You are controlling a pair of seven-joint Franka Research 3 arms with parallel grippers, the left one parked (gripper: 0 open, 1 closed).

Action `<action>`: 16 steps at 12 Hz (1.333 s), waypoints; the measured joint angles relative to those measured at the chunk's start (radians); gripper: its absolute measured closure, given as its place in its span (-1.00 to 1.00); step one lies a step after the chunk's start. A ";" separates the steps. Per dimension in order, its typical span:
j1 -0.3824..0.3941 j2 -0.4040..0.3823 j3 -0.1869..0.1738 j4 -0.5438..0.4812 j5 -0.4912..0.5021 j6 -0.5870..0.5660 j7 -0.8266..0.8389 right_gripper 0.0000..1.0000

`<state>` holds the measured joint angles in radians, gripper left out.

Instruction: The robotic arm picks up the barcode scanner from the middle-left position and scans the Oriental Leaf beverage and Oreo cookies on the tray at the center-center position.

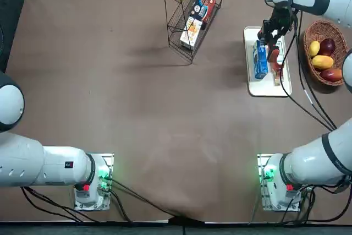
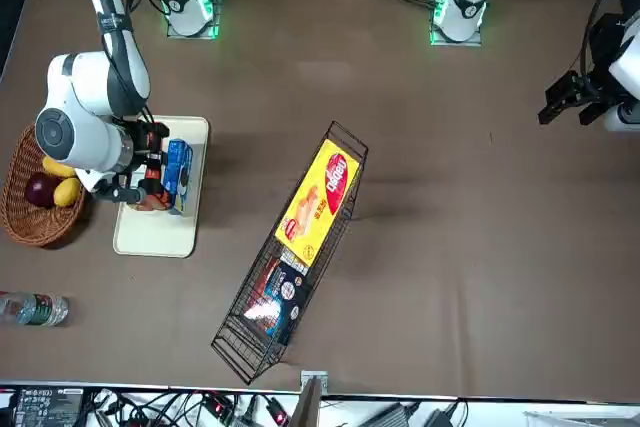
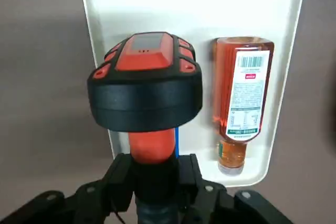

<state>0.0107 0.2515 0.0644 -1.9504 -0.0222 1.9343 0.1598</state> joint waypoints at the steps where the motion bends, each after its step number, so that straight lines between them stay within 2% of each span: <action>1: 0.000 0.001 0.000 -0.004 0.000 0.012 -0.001 0.15; 10: -0.007 0.001 0.000 -0.013 0.000 0.022 -0.061 0.15; 16: -0.092 -0.035 -0.001 0.004 0.000 -0.033 -0.190 0.15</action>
<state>-0.0816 0.2163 0.0636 -1.9462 -0.0222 1.9010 -0.0303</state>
